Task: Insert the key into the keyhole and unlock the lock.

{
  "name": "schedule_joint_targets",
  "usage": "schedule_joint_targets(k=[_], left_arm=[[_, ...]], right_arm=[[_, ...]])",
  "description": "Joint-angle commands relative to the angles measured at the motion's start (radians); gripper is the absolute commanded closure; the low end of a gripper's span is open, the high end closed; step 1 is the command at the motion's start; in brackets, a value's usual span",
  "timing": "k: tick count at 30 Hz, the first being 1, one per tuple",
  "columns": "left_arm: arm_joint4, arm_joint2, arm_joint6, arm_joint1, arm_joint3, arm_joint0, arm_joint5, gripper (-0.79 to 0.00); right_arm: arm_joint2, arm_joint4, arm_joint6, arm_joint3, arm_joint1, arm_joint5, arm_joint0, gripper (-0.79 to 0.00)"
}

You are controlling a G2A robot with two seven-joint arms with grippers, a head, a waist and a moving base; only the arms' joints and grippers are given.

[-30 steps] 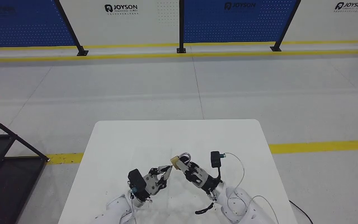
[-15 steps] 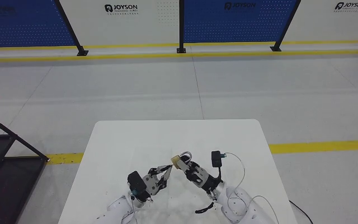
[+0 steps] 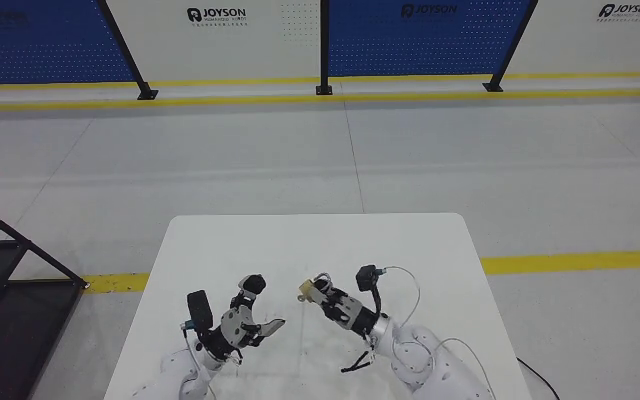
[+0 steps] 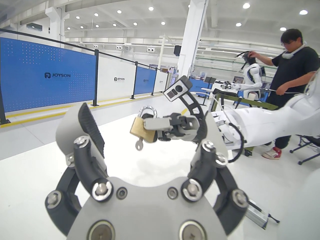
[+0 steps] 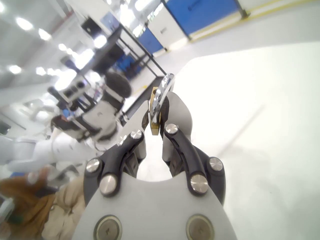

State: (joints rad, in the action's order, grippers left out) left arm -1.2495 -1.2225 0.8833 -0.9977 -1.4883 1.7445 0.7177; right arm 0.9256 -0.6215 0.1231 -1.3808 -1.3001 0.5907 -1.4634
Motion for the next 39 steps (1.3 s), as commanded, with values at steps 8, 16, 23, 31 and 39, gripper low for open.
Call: schedule_joint_targets(k=[8,16,23,31,39], left_arm=[[0.075,-0.237,-0.115,0.041,-0.128,0.212,0.012,-0.785],[0.1,-0.261,-0.145,0.042,-0.143,0.233,0.003,-0.785],[0.1,-0.261,-0.145,0.042,-0.143,0.233,0.003,-0.785],[0.1,-0.261,-0.145,0.042,-0.143,0.233,0.003,-0.785],[0.1,-0.261,-0.145,0.042,-0.143,0.233,0.003,-0.785]], right_arm=[[-0.192,-0.095,0.175,0.124,-0.049,-0.073,0.13,0.0],[-0.292,-0.119,0.144,0.213,-0.104,-0.198,0.209,0.0],[-0.31,-0.137,0.097,0.251,-0.121,-0.223,0.228,-0.262],[-0.293,-0.205,0.103,0.208,-0.108,-0.259,0.209,-0.785],[-0.212,-0.299,0.097,0.058,-0.067,-0.326,0.143,-0.785]])
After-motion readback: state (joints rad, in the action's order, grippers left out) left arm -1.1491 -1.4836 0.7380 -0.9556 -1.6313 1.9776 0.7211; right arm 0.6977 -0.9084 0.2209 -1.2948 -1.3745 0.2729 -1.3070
